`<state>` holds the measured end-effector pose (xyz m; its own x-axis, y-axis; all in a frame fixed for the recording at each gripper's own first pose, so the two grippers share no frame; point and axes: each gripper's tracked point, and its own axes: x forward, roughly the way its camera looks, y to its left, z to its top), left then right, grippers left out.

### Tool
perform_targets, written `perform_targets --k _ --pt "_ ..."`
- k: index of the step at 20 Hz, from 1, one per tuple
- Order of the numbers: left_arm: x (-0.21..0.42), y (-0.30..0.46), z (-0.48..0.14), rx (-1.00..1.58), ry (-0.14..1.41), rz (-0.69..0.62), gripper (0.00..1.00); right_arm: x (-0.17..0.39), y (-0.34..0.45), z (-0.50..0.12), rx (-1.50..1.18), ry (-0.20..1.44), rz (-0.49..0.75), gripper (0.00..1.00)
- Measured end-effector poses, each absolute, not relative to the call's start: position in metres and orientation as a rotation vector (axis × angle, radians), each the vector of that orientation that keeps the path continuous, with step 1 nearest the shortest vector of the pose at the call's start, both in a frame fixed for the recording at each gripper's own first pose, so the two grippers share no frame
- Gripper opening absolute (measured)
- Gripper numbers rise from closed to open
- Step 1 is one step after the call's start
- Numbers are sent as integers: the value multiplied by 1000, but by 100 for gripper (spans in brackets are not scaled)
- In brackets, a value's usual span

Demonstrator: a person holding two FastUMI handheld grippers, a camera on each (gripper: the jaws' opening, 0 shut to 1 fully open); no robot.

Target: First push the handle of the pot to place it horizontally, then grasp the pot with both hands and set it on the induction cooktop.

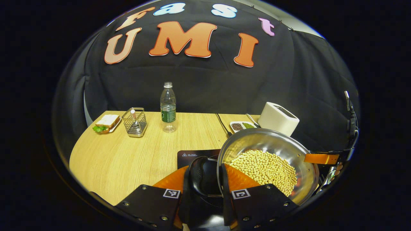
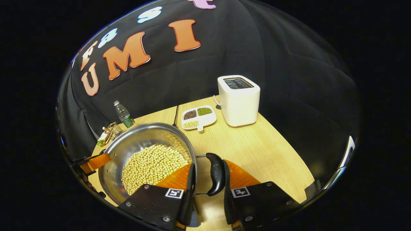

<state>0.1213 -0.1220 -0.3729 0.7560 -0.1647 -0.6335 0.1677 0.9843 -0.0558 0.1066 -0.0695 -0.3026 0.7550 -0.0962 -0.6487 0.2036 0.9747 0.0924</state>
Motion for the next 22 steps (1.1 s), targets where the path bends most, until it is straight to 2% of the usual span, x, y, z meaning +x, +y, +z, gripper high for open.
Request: perform_targets --k 7,8,9,17,19,21,22 --pt "116 -107 -376 12 704 -163 43 101 -65 -313 178 730 -134 40" --pt "116 -103 -376 12 704 -159 43 99 -62 -314 177 732 -128 36" --pt "114 -99 -374 12 703 -154 43 100 -59 -315 174 732 -122 40" --pt "112 -81 -383 -13 719 -142 43 107 -46 -322 164 746 -87 40" --pt "111 -76 -394 -43 750 -146 42 106 -45 -323 125 736 -76 41" --pt "107 -77 -395 -79 759 -158 47 102 -47 -318 103 741 -63 46" --pt "112 -72 -387 -72 740 -160 50 103 -46 -317 121 738 -56 52"
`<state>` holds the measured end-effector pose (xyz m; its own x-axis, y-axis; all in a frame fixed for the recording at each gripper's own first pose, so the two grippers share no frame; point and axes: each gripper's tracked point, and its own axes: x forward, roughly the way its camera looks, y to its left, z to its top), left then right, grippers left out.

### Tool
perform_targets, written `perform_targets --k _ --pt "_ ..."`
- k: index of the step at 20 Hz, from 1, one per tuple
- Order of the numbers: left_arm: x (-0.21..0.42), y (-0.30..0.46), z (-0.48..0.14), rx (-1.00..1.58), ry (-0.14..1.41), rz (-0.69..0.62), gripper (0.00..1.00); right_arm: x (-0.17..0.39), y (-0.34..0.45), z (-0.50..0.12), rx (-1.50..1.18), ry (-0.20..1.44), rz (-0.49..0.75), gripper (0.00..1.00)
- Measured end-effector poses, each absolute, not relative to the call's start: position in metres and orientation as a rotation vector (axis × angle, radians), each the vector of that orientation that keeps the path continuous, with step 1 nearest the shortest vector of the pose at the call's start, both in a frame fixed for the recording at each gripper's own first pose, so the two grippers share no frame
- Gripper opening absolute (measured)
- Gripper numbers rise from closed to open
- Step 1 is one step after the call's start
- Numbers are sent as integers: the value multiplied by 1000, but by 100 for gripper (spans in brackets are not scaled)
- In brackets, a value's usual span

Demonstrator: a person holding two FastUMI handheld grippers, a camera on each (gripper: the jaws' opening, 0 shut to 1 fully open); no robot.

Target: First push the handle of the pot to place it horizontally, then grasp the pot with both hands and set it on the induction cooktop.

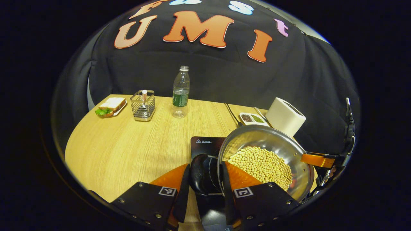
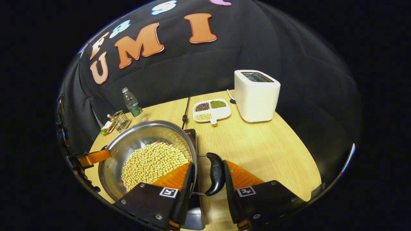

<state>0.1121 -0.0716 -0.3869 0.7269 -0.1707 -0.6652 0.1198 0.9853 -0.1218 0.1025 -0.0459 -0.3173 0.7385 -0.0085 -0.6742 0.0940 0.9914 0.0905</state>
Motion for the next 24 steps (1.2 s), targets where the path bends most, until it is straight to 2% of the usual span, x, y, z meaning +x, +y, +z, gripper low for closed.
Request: perform_targets --k 1,2,3,4,5,13,16,17,18,19,23,24 --pt "115 -64 -378 -48 711 -142 55 104 -44 -311 143 729 -49 53" --pt "117 -54 -371 -8 691 -111 62 107 -43 -306 158 716 -45 59" --pt "116 -47 -366 12 678 -96 81 108 -46 -298 149 696 -58 70" --pt "113 -45 -355 19 658 -84 84 108 -52 -289 130 668 -74 86" --pt "112 -43 -344 28 630 -76 83 110 -56 -276 105 634 -88 96" --pt "96 -24 -182 27 282 -58 83 76 -39 -123 6 338 -41 95" --pt "80 -13 -120 31 198 -33 82 62 -36 -73 -5 241 -34 95" --pt "74 -11 -101 20 169 -33 82 56 -34 -58 -6 216 -31 100" --pt "69 -7 -82 15 138 -31 82 49 -31 -45 -10 193 -27 100" --pt "63 -2 -63 16 108 -25 82 45 -30 -35 -18 178 -25 95" --pt "40 14 -5 10 29 8 82 25 -25 -1 -17 131 -14 95" --pt "37 19 6 8 13 22 82 21 -25 5 -12 120 -14 100"
